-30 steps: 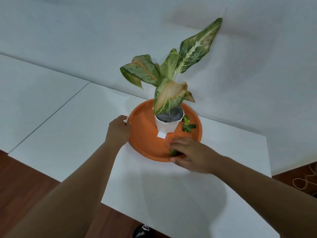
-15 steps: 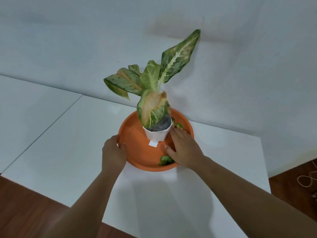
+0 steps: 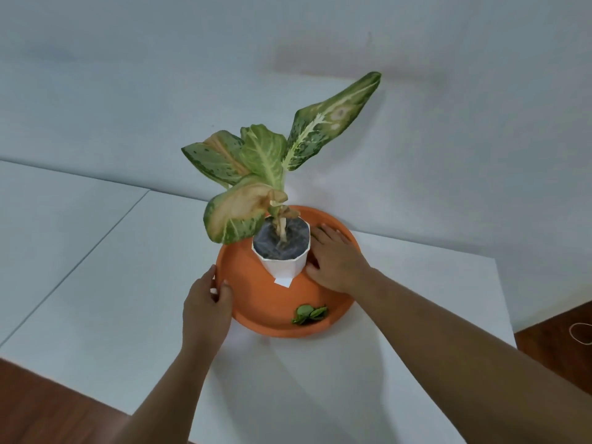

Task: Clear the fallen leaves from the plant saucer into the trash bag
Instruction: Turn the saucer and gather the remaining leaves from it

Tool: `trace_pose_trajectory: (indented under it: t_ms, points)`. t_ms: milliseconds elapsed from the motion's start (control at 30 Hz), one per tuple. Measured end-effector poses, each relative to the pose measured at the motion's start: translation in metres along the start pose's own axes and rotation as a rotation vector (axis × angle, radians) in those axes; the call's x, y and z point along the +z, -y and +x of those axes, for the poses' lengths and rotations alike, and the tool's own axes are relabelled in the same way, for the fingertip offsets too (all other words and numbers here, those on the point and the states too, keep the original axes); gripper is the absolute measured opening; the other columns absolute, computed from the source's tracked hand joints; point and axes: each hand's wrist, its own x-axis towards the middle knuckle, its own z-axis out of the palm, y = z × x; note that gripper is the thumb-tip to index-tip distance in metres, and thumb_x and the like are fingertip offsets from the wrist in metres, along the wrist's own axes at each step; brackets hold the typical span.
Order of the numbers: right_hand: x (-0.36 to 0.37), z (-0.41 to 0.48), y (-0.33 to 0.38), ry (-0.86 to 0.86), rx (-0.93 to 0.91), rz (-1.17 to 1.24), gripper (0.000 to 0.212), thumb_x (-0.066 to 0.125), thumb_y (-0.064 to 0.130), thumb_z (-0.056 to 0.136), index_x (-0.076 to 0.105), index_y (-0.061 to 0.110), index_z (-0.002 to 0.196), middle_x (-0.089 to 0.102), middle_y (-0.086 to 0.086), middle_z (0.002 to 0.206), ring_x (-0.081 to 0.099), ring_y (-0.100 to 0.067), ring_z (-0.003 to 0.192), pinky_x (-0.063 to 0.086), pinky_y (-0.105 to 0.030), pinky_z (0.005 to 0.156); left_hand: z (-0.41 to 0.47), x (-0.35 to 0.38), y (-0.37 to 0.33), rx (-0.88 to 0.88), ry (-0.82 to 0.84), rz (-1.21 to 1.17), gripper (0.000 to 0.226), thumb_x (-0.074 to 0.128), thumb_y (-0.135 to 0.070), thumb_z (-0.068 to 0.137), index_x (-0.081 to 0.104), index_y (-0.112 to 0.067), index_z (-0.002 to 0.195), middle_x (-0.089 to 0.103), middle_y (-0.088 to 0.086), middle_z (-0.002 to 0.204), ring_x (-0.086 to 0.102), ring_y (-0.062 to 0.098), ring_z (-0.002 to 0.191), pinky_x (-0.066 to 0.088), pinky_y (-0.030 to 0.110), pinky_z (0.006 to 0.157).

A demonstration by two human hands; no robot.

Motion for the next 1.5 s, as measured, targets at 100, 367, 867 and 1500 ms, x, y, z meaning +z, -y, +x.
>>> trace_pose_trajectory:
  t_ms: [100,367,867,1500]
  points:
    - [0.002,0.016,-0.007,0.054,-0.055,-0.048,0.065,0.027,0.046,0.09,0.027,0.022,0.151,0.031,-0.002,0.158,0.027,-0.027,0.144,0.024,-0.044,0.118,0.001,0.001,0.0,-0.006,0.002,0.006,0.045,0.046,-0.031,0.097,0.046,-0.022,0.141,0.063,0.006,0.125,0.061,0.027,0.108,0.05,0.046,0.096]
    - [-0.006,-0.036,0.002,0.175,-0.001,-0.038,0.05,0.036,0.033,0.097,0.04,0.012,0.143,0.038,-0.004,0.151,0.037,-0.025,0.135,0.042,-0.042,0.105,-0.007,0.009,-0.001,0.037,-0.058,0.022,0.043,0.039,-0.025,0.099,0.046,-0.019,0.142,0.06,0.006,0.135,0.055,0.028,0.123,0.044,0.044,0.101]
    - [0.004,0.026,-0.014,0.121,-0.057,0.024,0.067,0.015,0.046,0.09,0.034,0.02,0.149,0.036,-0.005,0.155,0.034,-0.028,0.14,0.03,-0.045,0.115,-0.002,0.01,0.009,0.069,-0.034,0.01,0.044,0.037,-0.032,0.099,0.044,-0.027,0.143,0.062,0.003,0.132,0.057,0.027,0.12,0.047,0.047,0.102]
    - [-0.013,-0.056,0.033,0.271,0.053,0.083,0.065,0.043,0.055,0.091,0.033,0.023,0.147,0.026,0.0,0.157,0.019,-0.024,0.146,0.031,-0.046,0.114,-0.021,0.008,-0.005,0.407,0.033,0.346,0.05,0.054,-0.034,0.088,0.057,-0.01,0.132,0.051,0.011,0.143,0.041,0.033,0.133,0.038,0.046,0.108]
